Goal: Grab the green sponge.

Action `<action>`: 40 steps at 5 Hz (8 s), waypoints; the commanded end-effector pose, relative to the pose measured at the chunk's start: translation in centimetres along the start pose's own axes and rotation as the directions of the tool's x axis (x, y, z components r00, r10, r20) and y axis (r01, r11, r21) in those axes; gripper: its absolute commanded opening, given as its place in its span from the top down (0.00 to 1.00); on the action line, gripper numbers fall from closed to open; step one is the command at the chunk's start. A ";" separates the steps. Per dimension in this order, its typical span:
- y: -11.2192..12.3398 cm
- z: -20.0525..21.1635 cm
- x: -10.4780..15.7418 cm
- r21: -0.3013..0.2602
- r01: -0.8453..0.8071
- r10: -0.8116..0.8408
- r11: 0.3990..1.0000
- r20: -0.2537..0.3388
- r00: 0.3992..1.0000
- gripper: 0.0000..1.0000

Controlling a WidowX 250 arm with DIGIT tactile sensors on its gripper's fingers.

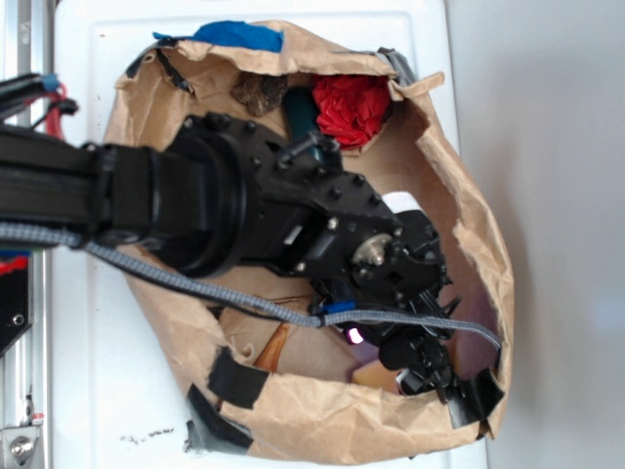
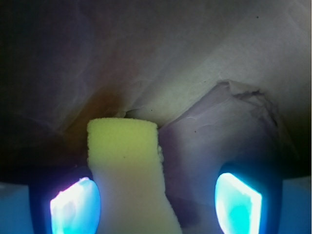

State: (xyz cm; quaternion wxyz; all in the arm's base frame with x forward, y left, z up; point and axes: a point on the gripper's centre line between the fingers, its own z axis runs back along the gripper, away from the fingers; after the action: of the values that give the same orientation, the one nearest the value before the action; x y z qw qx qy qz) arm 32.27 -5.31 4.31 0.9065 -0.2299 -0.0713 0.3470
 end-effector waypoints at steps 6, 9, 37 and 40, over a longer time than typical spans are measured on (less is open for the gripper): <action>2.6 3.0 3.9 0.021 -0.035 0.033 0.999 0.116 0.993 1.00; 2.9 6.3 2.1 -0.067 0.038 -0.035 0.997 0.034 0.999 0.00; -1.7 2.3 -0.7 -0.124 0.143 -0.135 0.982 0.069 0.988 0.00; -1.8 0.9 -2.1 -0.100 0.181 -0.176 0.978 0.061 0.983 0.00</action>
State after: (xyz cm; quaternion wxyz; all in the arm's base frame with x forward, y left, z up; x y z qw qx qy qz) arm 31.33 -7.10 5.10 0.9170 -0.2514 -0.1232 0.2840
